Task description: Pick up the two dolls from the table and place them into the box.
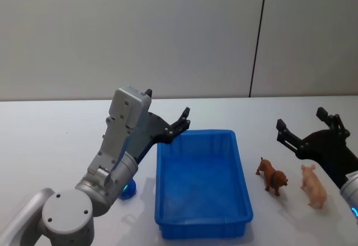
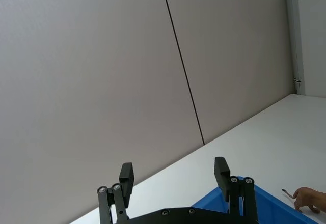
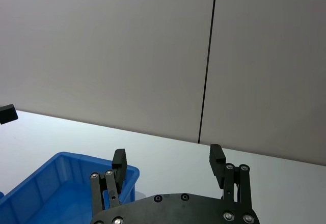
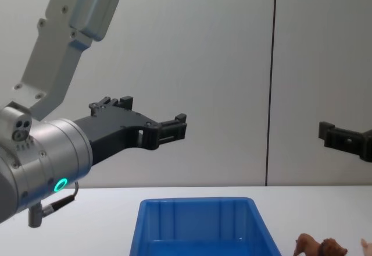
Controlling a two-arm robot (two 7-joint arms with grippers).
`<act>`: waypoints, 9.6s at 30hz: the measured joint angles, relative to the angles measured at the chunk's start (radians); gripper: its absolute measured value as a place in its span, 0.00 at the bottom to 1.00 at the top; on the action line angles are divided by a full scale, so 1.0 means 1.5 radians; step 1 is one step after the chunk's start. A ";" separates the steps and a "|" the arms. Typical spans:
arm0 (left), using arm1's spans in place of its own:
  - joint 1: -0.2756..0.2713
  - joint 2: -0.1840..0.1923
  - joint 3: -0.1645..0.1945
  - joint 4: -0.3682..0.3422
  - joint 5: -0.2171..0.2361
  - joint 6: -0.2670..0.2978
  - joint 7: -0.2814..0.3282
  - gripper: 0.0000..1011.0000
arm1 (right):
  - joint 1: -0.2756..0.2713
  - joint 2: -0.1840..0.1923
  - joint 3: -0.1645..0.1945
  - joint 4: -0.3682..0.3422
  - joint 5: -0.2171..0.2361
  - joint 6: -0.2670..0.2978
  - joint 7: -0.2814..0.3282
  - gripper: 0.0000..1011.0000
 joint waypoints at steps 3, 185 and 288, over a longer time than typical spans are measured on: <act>0.000 0.000 0.000 0.000 0.000 0.000 0.000 0.99 | 0.000 0.000 0.000 0.000 0.000 0.000 0.000 0.99; 0.000 0.000 0.000 0.000 0.000 0.000 0.000 0.99 | 0.131 -0.141 -0.080 0.101 -0.064 0.261 0.215 0.55; 0.000 0.000 0.000 0.000 0.000 0.000 0.000 0.99 | 0.051 -0.012 -0.014 0.114 -0.069 0.268 0.146 0.99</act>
